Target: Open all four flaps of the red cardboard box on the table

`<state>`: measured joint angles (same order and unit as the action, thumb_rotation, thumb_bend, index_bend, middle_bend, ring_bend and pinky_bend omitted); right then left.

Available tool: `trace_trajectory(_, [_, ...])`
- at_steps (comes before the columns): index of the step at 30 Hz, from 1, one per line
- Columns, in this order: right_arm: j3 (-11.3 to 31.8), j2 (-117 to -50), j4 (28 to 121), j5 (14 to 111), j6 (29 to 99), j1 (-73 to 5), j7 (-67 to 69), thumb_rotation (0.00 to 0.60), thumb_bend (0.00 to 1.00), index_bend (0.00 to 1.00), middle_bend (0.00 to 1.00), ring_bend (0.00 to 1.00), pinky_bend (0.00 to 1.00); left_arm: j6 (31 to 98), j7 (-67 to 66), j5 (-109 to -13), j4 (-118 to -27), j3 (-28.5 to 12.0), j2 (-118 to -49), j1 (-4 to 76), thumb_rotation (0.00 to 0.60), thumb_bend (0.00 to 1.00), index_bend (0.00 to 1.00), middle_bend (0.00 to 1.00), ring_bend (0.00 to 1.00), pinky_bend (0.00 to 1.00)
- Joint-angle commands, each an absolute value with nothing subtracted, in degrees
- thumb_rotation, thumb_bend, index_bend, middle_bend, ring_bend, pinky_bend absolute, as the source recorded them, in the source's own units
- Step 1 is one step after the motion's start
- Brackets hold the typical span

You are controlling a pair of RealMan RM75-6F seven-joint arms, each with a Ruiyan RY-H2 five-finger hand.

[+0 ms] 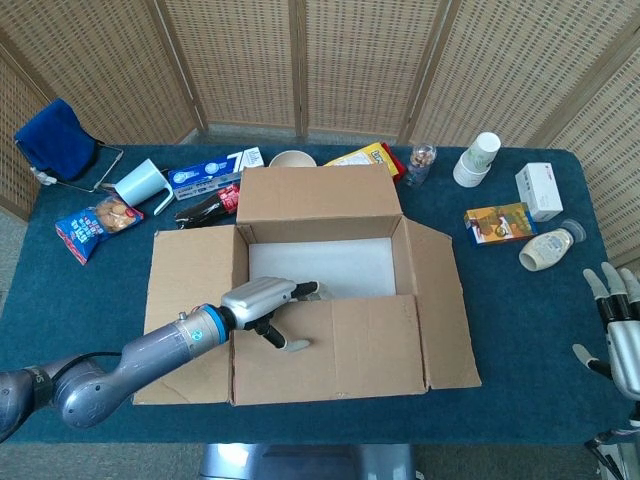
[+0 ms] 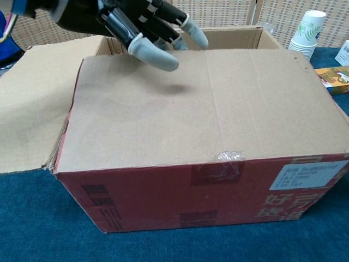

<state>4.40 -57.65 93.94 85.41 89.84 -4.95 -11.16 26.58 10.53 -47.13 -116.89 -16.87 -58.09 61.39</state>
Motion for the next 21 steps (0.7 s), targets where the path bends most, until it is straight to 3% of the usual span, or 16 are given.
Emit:
trace_trajectory(1, [4.5, -57.8, 93.9, 85.4, 89.7, -4.9, -11.4, 0.6, 0.06, 0.01, 0.0, 0.0, 0.06, 24.3, 14.7, -52.2, -117.9, -19.6, -56.4, 57.7, 0.526, 0.0, 0.17, 0.37, 0.38, 0.52])
trace_trajectory(13, [4.6, -58.1, 94.0, 85.8, 89.2, -4.8, -12.1, 0.6, 0.06, 0.01, 0.0, 0.0, 0.06, 26.4, 28.4, -70.5, -122.1, -25.7, -55.4, 47.2, 0.531, 0.0, 0.19, 0.42, 0.39, 0.47])
trace_trajectory(21, [4.9, -58.1, 94.0, 85.9, 89.1, -4.8, -12.2, 0.6, 0.06, 0.01, 0.0, 0.0, 0.06, 31.5, 39.9, -83.8, -124.1, -26.6, -54.1, 43.6, 0.528, 0.0, 0.2, 0.42, 0.39, 0.49])
